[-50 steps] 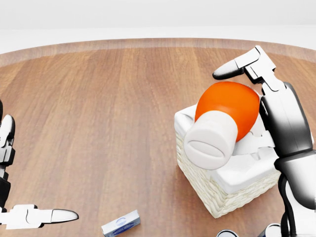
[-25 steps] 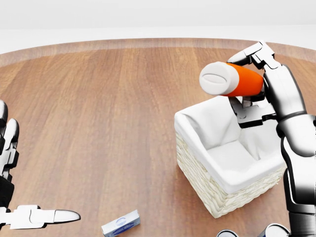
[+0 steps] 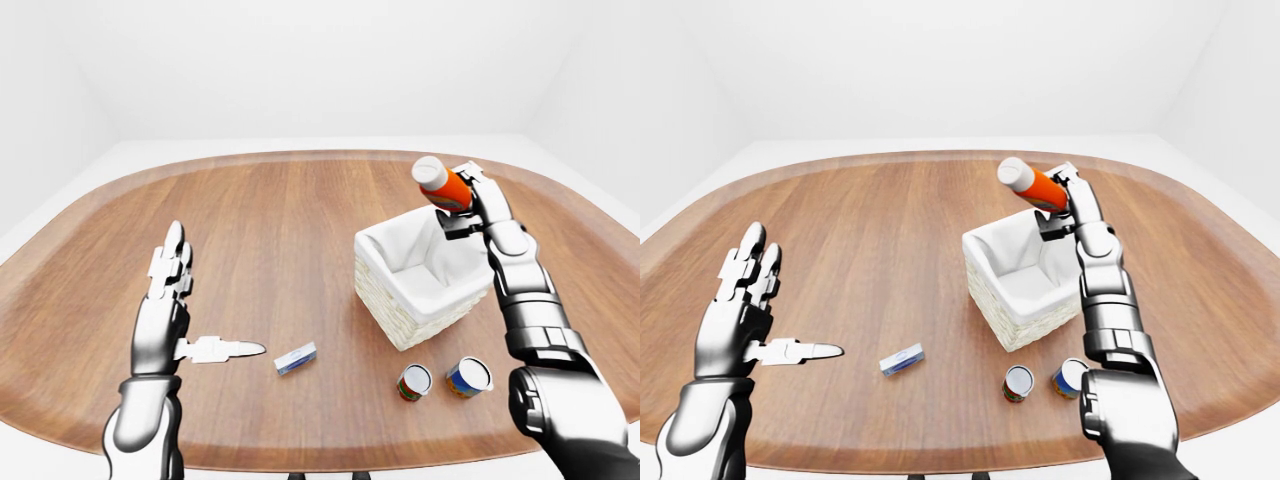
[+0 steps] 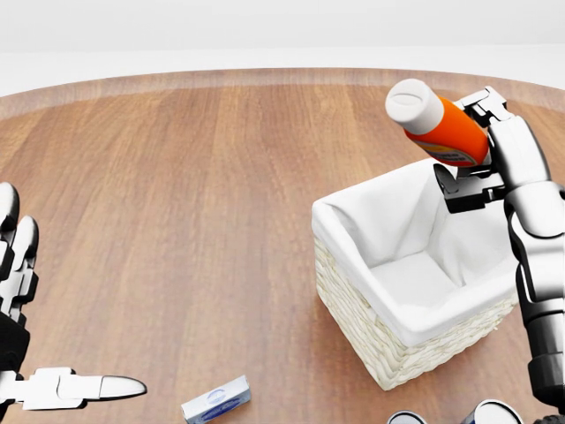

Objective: Pick up the ketchup, and put it in the basket.

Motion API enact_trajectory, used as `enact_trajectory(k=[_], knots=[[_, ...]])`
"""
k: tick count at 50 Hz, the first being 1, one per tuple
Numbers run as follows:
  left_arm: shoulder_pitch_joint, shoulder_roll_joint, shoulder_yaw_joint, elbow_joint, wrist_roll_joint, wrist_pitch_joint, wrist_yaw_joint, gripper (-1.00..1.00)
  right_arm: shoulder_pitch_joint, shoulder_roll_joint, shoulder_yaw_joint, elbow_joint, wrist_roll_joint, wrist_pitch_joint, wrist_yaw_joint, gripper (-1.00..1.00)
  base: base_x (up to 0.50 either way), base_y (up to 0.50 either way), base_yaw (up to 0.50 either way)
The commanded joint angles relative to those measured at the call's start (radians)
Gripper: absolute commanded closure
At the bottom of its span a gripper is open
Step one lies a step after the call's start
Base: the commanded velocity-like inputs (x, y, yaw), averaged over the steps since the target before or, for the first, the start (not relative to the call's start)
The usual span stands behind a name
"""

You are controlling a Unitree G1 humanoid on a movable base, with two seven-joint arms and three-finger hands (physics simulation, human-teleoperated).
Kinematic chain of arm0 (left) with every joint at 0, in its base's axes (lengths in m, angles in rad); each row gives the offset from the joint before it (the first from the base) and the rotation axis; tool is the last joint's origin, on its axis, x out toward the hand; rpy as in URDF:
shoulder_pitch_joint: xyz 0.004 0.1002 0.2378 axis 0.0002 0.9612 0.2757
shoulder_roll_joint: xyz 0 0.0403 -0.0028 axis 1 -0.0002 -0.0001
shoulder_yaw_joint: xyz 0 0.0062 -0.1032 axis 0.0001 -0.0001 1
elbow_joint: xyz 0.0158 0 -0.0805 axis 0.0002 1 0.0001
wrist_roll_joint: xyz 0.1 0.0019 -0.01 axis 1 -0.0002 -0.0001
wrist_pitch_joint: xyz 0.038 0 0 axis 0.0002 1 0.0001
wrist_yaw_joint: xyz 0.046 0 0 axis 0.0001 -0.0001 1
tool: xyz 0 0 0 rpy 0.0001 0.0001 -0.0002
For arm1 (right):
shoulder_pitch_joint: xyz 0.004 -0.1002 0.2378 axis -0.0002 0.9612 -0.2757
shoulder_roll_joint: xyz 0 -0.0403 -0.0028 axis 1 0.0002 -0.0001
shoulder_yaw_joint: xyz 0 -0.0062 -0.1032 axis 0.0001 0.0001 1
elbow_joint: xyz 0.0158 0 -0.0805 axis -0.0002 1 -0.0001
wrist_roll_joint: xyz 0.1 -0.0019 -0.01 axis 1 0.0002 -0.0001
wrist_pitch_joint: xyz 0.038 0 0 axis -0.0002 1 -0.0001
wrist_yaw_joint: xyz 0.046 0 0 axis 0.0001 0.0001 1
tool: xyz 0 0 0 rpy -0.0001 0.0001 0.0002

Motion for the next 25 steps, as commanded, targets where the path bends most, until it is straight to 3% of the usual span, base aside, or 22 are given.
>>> enact_trajectory(k=[1, 12, 17, 25], knots=[[0.0, 0.0, -0.002, 0.007, -0.001, 0.0, 0.002, -1.0, -0.053, -0.03, -0.004, 0.121, 0.025, -0.042, -0.05, 1.0, 0.0, 0.0, 0.0], [0.001, 0.001, 0.002, 0.001, -0.006, 0.0, 0.001, -1.0, -0.06, -0.04, -0.002, 0.133, 0.01, -0.04, -0.047, 1.0, 0.0, 0.0, 0.0], [0.0, -0.001, 0.002, -0.007, -0.007, 0.0, 0.0, -1.0, -0.051, -0.053, -0.001, 0.099, -0.013, -0.012, -0.033, 1.0, 0.0, 0.0, 0.0], [-0.001, -0.001, -0.004, -0.008, -0.003, 0.0, 0.002, -1.0, -0.045, -0.068, 0.009, 0.097, -0.094, 0.003, -0.005, 1.0, 0.0, 0.0, 0.0]])
